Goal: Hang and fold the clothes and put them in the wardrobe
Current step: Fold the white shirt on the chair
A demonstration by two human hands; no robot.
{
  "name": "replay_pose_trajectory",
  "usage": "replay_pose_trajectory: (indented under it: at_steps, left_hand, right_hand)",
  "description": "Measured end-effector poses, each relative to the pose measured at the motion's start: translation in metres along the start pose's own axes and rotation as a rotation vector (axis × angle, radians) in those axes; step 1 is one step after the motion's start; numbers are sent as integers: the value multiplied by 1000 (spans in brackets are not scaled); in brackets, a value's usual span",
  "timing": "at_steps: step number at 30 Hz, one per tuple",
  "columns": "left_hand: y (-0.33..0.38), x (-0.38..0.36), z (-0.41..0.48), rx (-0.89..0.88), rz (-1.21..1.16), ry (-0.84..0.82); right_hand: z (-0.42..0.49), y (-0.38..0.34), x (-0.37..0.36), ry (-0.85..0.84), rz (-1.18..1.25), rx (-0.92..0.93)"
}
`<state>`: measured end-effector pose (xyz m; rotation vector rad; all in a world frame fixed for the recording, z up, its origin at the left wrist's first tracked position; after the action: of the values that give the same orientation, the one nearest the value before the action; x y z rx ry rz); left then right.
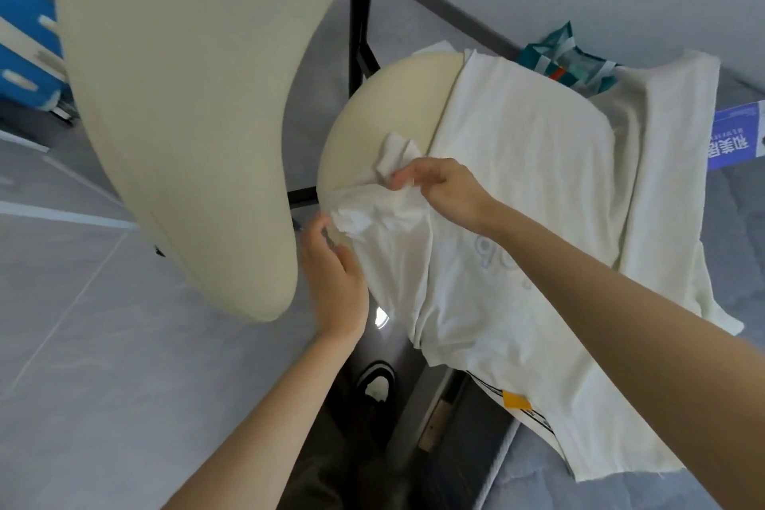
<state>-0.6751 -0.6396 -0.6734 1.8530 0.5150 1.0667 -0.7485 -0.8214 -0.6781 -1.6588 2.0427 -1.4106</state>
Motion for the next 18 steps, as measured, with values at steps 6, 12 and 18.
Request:
replay_pose_trajectory:
  at_steps: [6,12,18]
  left_hand:
    - [29,-60,32,-247,491,-273]
    - [9,-74,55,-154,665,-344]
    - [4,-37,47,-196,423,-117]
  right_hand:
    - [5,5,35,237,-132,6]
    - [38,16,22,-4,-416,-28]
    - [56,8,5,-74,-619,30]
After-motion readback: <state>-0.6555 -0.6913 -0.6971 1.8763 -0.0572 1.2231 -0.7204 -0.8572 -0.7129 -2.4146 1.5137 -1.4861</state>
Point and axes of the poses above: each hand's wrist, its own z-axis towards the middle knuckle, its own x-axis out of the back of the hand, y = z × x, the point moved 9 cm from there along z, towards the middle knuckle, and after that the axes turned 4 degrees about -x, right-handed, at the moved point
